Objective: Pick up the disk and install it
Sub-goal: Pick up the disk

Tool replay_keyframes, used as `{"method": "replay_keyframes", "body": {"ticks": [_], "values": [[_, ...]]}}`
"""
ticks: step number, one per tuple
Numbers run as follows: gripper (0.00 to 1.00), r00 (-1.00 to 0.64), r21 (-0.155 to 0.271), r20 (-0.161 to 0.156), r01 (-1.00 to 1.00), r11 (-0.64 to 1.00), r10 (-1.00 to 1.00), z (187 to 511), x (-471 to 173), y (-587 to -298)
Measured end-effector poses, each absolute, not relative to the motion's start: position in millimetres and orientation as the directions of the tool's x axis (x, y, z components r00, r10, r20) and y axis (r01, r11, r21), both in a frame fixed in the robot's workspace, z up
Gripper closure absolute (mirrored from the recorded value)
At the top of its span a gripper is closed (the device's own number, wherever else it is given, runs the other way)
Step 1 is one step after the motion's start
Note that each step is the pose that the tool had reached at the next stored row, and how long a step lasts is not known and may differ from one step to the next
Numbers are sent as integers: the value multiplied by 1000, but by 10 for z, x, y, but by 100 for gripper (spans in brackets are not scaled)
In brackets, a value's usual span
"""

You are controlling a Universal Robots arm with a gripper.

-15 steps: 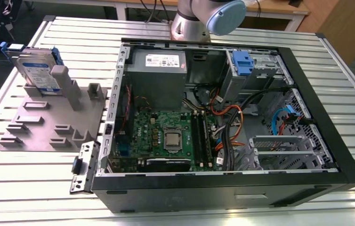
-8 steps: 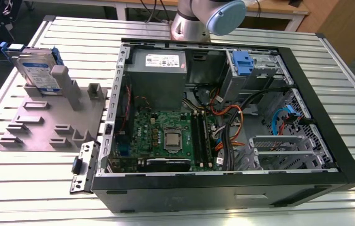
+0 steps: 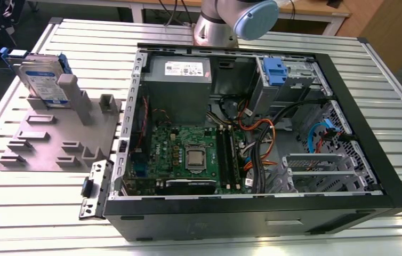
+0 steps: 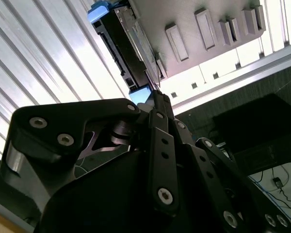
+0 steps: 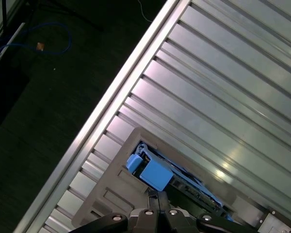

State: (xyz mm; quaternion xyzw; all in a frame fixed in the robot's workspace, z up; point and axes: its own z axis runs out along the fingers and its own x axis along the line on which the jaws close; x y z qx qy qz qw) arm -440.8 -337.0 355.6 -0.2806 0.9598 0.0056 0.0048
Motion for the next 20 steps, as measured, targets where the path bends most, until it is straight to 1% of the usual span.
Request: {"method": "replay_keyframes", "body": {"ticks": [20], "values": [[89, -815, 8, -12, -579, 815, -579, 3556, -4407, -3370]]}}
